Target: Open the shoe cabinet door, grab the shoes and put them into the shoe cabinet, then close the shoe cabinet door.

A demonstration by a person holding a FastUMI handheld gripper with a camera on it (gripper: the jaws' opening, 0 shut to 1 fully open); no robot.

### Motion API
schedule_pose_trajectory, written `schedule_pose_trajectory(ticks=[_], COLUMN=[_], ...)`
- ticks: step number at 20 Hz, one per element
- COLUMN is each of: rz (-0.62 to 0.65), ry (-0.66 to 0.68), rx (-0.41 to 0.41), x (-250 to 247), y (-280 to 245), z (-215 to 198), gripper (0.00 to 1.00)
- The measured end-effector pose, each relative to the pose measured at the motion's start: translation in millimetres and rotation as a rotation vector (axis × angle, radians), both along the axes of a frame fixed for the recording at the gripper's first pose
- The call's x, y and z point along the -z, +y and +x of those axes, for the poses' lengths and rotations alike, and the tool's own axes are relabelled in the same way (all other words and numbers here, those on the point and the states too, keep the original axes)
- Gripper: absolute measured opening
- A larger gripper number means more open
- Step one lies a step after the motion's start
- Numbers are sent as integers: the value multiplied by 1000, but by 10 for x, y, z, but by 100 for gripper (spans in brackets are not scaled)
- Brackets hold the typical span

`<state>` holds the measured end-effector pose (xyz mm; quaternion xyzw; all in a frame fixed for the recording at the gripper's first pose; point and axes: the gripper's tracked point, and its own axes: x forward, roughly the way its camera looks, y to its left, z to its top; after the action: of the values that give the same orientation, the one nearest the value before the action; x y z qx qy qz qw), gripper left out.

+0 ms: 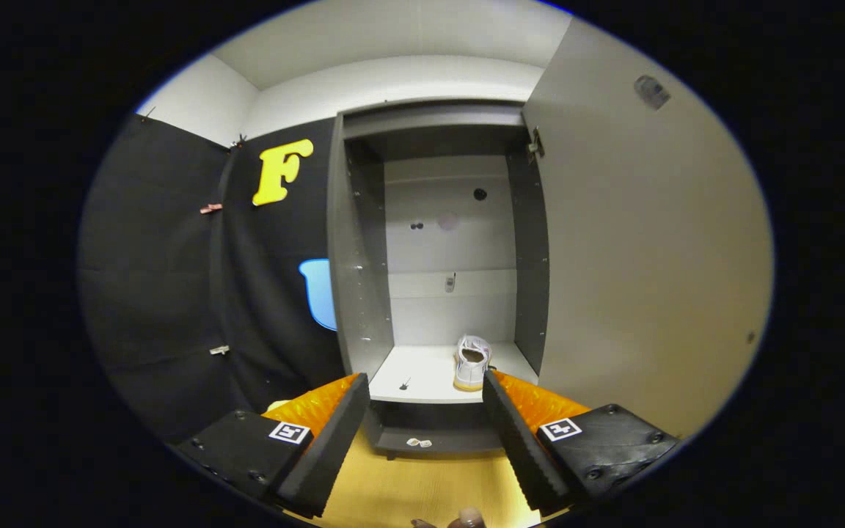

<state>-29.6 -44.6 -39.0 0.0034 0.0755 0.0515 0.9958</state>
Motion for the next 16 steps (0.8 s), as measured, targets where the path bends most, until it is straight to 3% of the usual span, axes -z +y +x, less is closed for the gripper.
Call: schedule_pose_trajectory(ticks=[5, 8, 16], rz=[43, 57, 5], ry=[17, 23, -6], rx=[-36, 2, 64], x=[-229, -295, -510], y=[-216, -643, -1896], z=[-786, -1107, -1563], gripper=[98, 97, 96])
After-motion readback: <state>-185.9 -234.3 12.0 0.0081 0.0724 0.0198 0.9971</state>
